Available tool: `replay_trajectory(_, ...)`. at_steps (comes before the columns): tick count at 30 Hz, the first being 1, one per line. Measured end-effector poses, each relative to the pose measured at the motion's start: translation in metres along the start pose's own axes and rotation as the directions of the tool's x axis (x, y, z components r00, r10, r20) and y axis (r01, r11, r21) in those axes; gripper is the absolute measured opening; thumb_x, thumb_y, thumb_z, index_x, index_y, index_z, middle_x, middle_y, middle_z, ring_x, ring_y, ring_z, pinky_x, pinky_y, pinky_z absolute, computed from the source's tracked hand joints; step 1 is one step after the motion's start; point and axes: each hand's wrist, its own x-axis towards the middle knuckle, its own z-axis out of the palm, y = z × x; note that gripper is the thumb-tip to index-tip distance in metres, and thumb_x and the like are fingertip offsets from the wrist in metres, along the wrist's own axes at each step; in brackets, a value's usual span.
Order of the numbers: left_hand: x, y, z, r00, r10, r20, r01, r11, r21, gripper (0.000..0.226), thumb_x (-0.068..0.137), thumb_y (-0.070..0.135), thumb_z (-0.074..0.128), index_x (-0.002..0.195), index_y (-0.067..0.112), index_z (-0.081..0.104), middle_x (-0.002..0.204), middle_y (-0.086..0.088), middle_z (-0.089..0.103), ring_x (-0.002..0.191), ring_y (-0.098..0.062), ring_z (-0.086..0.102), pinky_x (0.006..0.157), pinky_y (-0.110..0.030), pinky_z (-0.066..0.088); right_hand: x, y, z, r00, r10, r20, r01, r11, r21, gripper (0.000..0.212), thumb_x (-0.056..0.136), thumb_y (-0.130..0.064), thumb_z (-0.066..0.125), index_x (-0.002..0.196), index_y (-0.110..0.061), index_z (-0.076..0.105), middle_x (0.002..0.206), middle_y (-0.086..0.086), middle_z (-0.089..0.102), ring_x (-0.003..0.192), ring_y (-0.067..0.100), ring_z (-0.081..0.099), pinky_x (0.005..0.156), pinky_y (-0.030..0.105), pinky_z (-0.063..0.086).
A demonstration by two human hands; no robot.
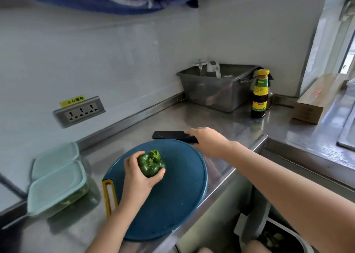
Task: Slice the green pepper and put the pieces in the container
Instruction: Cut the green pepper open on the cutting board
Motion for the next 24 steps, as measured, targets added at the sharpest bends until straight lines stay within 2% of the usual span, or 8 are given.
replay_trajectory(2, 0.001, -0.004, -0.001, 0.998, 0.008, 0.064, -0.008, 1.0, -0.015, 0.071, 0.065, 0.028, 0.083, 0.123, 0.016, 0.043, 0.116, -0.001, 0.035, 0.092, -0.007, 0.047, 0.069, 0.004, 0.035, 0.021, -0.008, 0.015, 0.998, 0.006, 0.067, -0.003, 0.999, -0.052, 0.065, 0.083, -0.007, 0.046, 0.144, -0.023, 0.03, 0.128, 0.011, 0.051, 0.117, 0.031, 0.047, 0.09, 0.043, 0.047)
replay_trajectory(4, 0.002, -0.006, -0.007, 0.989, 0.022, 0.148, -0.016, 0.999, -0.038, 0.069, 0.069, 0.051, 0.069, 0.126, 0.024, 0.039, 0.117, 0.003, 0.031, 0.096, 0.005, 0.046, 0.072, 0.001, 0.037, 0.036, -0.013, 0.026, 0.994, 0.036, 0.104, -0.021, 0.99, -0.141, 0.065, 0.085, -0.006, 0.046, 0.145, -0.019, 0.026, 0.13, 0.015, 0.048, 0.12, 0.034, 0.045, 0.094, 0.043, 0.045)
replay_trajectory(7, 0.003, -0.013, -0.016, 0.972, 0.043, 0.232, -0.036, 0.999, -0.031, 0.058, 0.074, 0.068, 0.046, 0.124, 0.042, 0.03, 0.121, 0.007, 0.028, 0.105, 0.019, 0.038, 0.082, -0.001, 0.035, 0.051, -0.017, 0.035, 0.997, 0.055, 0.057, -0.04, 0.973, -0.228, 0.048, 0.086, -0.001, 0.042, 0.133, -0.01, 0.041, 0.113, 0.017, 0.056, 0.105, 0.036, 0.054, 0.076, 0.037, 0.047)
replay_trajectory(10, 0.004, -0.015, -0.021, 0.968, 0.007, 0.25, 0.007, 0.998, -0.055, 0.047, 0.083, 0.049, 0.059, 0.123, 0.046, 0.033, 0.124, 0.006, 0.032, 0.106, 0.01, 0.044, 0.081, 0.0, 0.033, 0.058, -0.021, 0.033, 0.999, 0.053, 0.013, -0.049, 0.976, -0.213, 0.032, 0.086, -0.002, 0.046, 0.118, -0.005, 0.047, 0.11, 0.018, 0.054, 0.098, 0.036, 0.057, 0.067, 0.036, 0.042)
replay_trajectory(13, 0.005, -0.017, -0.024, 0.965, -0.022, 0.261, 0.046, 0.995, -0.084, 0.049, 0.083, 0.041, 0.063, 0.125, 0.044, 0.039, 0.124, 0.01, 0.039, 0.104, 0.015, 0.044, 0.077, 0.004, 0.034, 0.056, -0.019, 0.027, 0.992, 0.128, -0.009, -0.127, 0.967, -0.222, 0.036, 0.087, -0.013, 0.056, 0.119, -0.003, 0.043, 0.115, 0.016, 0.047, 0.104, 0.036, 0.053, 0.07, 0.035, 0.041)
replay_trajectory(18, 0.007, -0.019, -0.025, 0.959, -0.123, 0.255, 0.173, 0.967, -0.187, 0.05, 0.077, 0.039, 0.07, 0.121, 0.034, 0.046, 0.122, 0.014, 0.054, 0.107, 0.007, 0.05, 0.076, -0.004, 0.038, 0.043, -0.01, 0.025, 0.987, 0.156, 0.033, -0.143, 0.957, -0.254, 0.033, 0.083, 0.002, 0.048, 0.116, -0.002, 0.043, 0.074, 0.005, 0.045, 0.074, 0.027, 0.048, 0.045, 0.028, 0.029)
replay_trajectory(20, 0.006, -0.017, -0.025, 0.958, -0.14, 0.25, 0.195, 0.958, -0.209, 0.048, 0.078, 0.037, 0.071, 0.12, 0.033, 0.048, 0.12, 0.014, 0.055, 0.107, 0.007, 0.051, 0.074, -0.004, 0.038, 0.042, -0.009, 0.025, 0.987, 0.157, 0.035, -0.145, 0.963, -0.227, 0.033, 0.083, 0.004, 0.046, 0.115, -0.002, 0.043, 0.083, 0.01, 0.049, 0.076, 0.029, 0.049, 0.046, 0.029, 0.031)
replay_trajectory(24, 0.004, -0.014, -0.025, 0.962, -0.13, 0.239, 0.178, 0.964, -0.196, 0.052, 0.076, 0.038, 0.072, 0.121, 0.034, 0.047, 0.121, 0.015, 0.053, 0.107, 0.007, 0.049, 0.073, 0.0, 0.039, 0.036, -0.012, 0.018, 0.985, 0.17, -0.016, -0.169, 0.96, -0.223, 0.016, 0.09, -0.012, 0.045, 0.103, -0.006, 0.038, 0.104, 0.015, 0.054, 0.085, 0.034, 0.055, 0.057, 0.033, 0.033)
